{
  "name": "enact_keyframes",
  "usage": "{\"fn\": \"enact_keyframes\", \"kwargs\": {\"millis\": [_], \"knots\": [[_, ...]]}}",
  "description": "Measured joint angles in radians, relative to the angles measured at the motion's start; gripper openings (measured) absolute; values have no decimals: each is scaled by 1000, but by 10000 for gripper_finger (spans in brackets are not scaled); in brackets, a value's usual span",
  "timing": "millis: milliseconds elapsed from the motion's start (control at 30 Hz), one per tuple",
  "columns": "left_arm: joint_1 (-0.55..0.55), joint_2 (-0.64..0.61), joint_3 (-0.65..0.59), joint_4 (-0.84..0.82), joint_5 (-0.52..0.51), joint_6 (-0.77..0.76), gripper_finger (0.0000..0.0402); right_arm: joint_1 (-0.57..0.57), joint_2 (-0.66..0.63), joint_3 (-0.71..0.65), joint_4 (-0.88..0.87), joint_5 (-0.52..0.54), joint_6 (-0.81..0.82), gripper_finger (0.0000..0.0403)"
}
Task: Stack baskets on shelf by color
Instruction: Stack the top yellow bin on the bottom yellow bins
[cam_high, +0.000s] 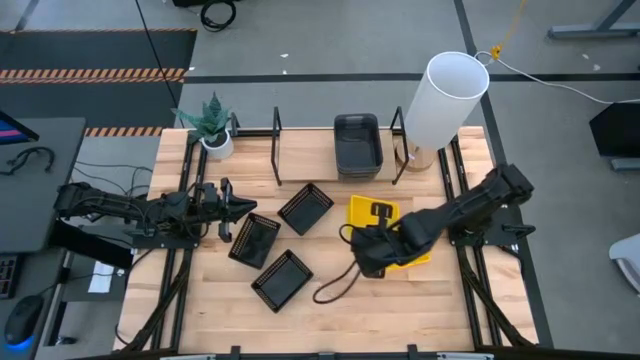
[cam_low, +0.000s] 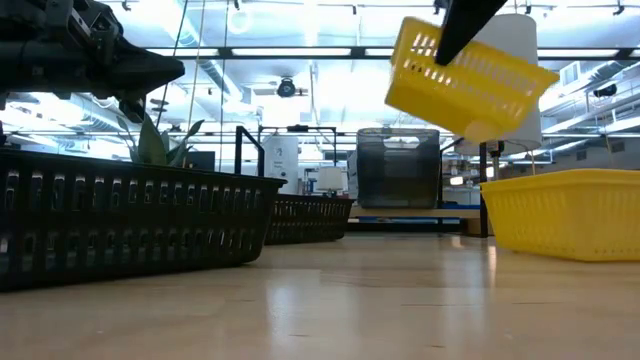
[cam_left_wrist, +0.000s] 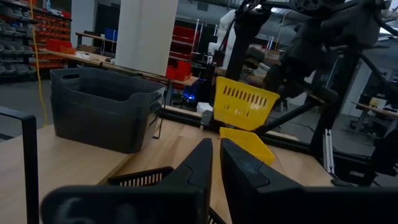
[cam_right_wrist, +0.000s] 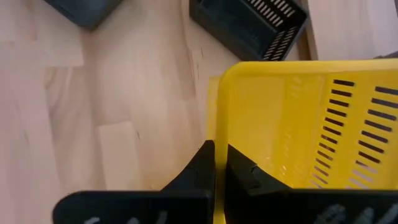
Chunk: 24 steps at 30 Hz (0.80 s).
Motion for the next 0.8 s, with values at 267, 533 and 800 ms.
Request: {"fn": "enact_keyframes", "kwargs": {"millis": [267,533,800], "knots": [[0,0,0,0,0,0,30,79,-69,-79,21,37,92,11],[0,0,0,0,0,0,40,125,-81,-101,21,69,141,11],[0,0,0,0,0,0,33,152,-81,-101,13,92,141,11]]}}
